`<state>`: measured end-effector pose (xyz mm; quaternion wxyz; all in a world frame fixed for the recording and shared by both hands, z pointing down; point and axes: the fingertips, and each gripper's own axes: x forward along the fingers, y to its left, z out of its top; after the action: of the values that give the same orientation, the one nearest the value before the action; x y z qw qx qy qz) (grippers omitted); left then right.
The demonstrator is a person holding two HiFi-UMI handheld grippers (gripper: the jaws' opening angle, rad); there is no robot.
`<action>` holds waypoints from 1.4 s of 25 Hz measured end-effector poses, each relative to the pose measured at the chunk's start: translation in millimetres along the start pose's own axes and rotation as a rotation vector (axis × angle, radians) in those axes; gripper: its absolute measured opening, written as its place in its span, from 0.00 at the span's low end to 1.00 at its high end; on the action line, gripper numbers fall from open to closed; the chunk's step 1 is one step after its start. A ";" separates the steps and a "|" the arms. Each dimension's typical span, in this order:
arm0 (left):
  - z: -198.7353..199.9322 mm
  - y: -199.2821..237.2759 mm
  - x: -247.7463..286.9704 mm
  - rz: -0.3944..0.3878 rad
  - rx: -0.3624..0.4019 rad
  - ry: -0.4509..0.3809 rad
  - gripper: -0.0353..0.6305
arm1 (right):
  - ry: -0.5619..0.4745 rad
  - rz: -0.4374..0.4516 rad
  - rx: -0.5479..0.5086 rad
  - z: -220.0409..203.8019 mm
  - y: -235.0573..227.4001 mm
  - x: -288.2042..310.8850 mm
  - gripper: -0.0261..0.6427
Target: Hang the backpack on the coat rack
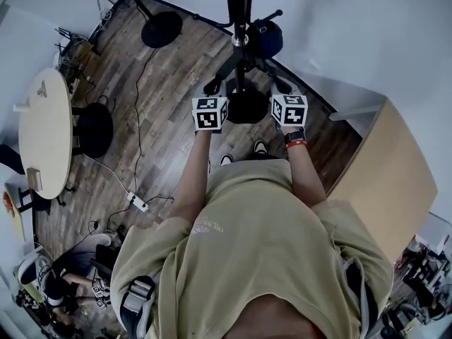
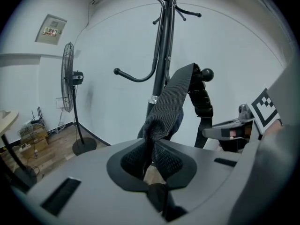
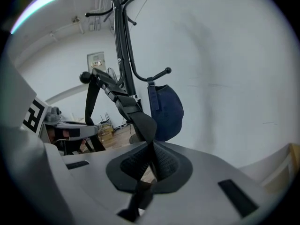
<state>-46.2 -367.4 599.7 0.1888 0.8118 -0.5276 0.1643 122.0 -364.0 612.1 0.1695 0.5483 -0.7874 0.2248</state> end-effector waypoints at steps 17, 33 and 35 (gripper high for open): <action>-25.4 -43.4 18.7 -0.141 0.008 0.065 0.21 | 0.076 0.104 0.029 -56.9 34.8 34.0 0.09; -23.3 -45.6 -6.6 -0.124 0.001 0.007 0.25 | -0.024 0.165 0.014 -34.0 56.0 6.6 0.08; -17.4 -45.5 -14.1 -0.122 0.005 -0.014 0.25 | -0.056 0.162 -0.002 -21.2 58.0 -1.8 0.08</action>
<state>-11.0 -331.0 602.3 0.1927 0.8440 -0.4782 0.1479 68.5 -333.9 619.3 0.1293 0.4885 -0.8339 0.2218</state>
